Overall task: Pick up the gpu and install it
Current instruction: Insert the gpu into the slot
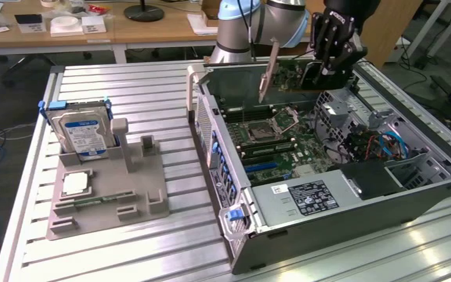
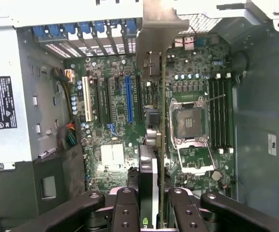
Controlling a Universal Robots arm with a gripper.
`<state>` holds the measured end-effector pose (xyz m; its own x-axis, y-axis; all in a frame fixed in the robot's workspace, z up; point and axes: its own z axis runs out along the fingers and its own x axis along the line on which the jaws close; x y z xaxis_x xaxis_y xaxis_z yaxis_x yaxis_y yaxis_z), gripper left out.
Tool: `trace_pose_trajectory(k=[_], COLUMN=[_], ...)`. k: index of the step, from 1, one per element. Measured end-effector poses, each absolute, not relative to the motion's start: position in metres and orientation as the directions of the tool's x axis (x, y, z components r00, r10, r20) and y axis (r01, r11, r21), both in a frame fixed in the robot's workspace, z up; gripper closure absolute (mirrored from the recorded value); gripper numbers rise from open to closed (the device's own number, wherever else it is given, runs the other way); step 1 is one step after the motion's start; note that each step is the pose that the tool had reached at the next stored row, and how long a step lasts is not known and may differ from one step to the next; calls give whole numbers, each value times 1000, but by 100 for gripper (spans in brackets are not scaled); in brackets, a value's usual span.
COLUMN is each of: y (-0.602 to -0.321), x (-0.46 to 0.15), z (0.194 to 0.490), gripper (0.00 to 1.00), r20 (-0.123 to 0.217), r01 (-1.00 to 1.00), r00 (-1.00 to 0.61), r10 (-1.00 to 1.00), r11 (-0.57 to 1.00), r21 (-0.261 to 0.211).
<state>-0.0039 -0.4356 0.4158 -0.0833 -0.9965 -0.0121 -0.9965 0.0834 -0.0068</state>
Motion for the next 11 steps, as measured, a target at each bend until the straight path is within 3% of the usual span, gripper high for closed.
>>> trace_pose_trajectory(k=[11], y=[-435], x=[-4], z=[397], gripper=[72], r20=[-12], r01=[-1000], r00=[-10], r10=[-1000], r11=[10], r21=[-7])
